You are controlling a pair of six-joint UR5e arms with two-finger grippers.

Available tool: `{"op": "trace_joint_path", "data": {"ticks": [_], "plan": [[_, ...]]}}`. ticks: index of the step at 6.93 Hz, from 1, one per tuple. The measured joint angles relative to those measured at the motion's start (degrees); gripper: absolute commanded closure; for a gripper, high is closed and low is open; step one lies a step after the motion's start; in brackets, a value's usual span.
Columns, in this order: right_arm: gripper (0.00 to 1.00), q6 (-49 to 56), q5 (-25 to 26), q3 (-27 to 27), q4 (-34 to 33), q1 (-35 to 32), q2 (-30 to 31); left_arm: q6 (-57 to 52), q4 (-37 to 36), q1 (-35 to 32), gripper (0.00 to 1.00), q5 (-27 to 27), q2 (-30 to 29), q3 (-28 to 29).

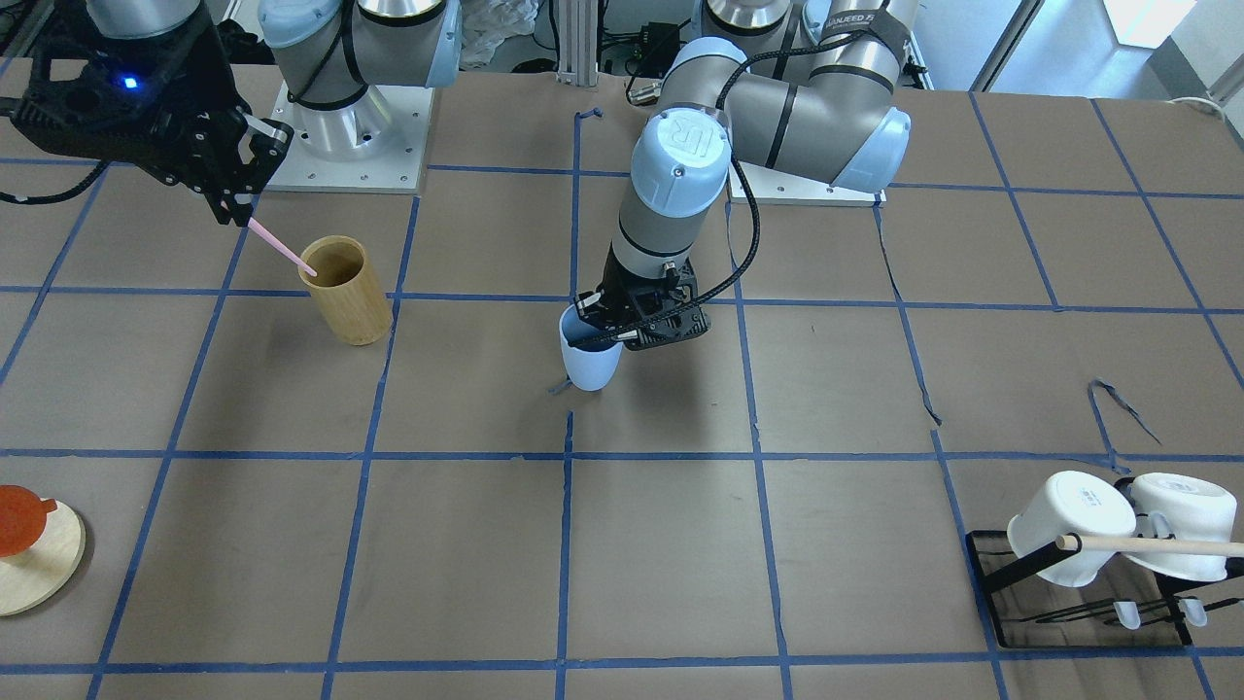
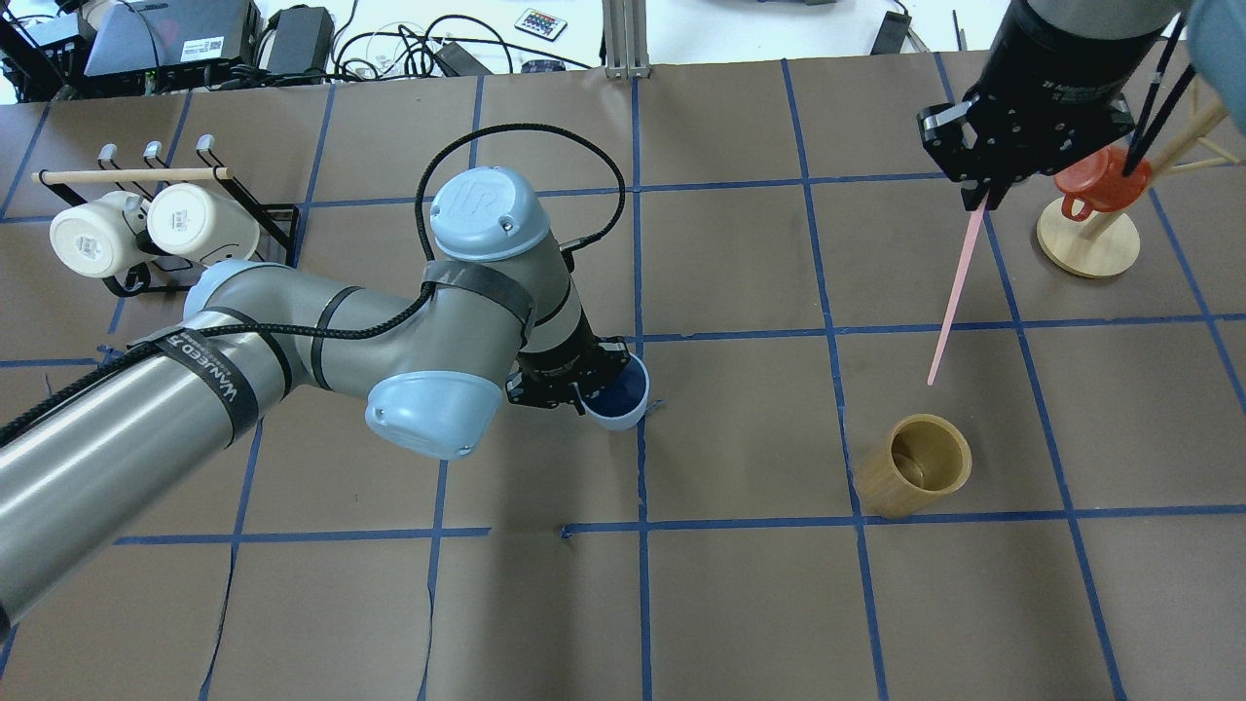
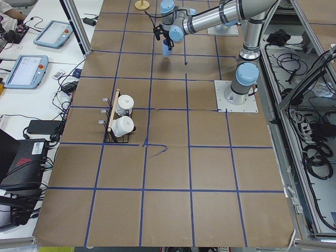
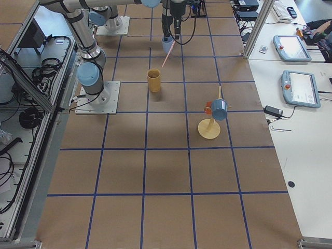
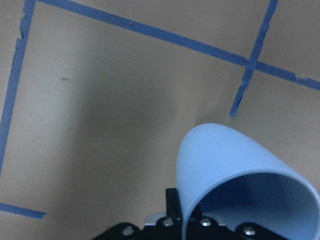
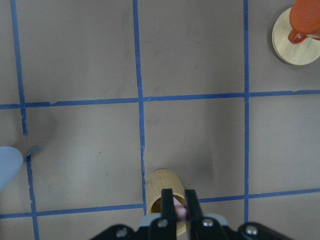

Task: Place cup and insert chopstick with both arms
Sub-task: 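Slide the blue cup toward the table center while the right gripper lifts the chopstick, then release the blue cup and raise the left gripper while the right carries the chopstick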

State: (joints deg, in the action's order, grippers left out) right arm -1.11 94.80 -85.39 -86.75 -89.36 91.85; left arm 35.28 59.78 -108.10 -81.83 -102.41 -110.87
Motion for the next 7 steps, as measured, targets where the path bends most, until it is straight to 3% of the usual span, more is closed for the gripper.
{"op": "trace_joint_path", "data": {"ticks": [3,4,6,7], "plan": [[0.93,-1.3,-1.6,1.2,-2.9,-0.4,-2.0,-0.3,0.4,-0.3,1.0,2.0,-1.1,0.0],[0.93,-4.2,-3.8,1.0,-4.8,-0.7,-2.1,-0.4,1.0,-0.3,0.93,2.0,-0.9,-0.1],[0.93,-8.2,-5.3,0.6,-7.1,-2.9,-2.2,0.0,2.3,-0.3,0.46,1.9,-0.5,-0.1],[0.93,-9.6,-4.8,-0.1,-8.9,-4.5,-2.4,0.3,2.4,-0.3,0.13,1.8,-0.6,0.0]]}}
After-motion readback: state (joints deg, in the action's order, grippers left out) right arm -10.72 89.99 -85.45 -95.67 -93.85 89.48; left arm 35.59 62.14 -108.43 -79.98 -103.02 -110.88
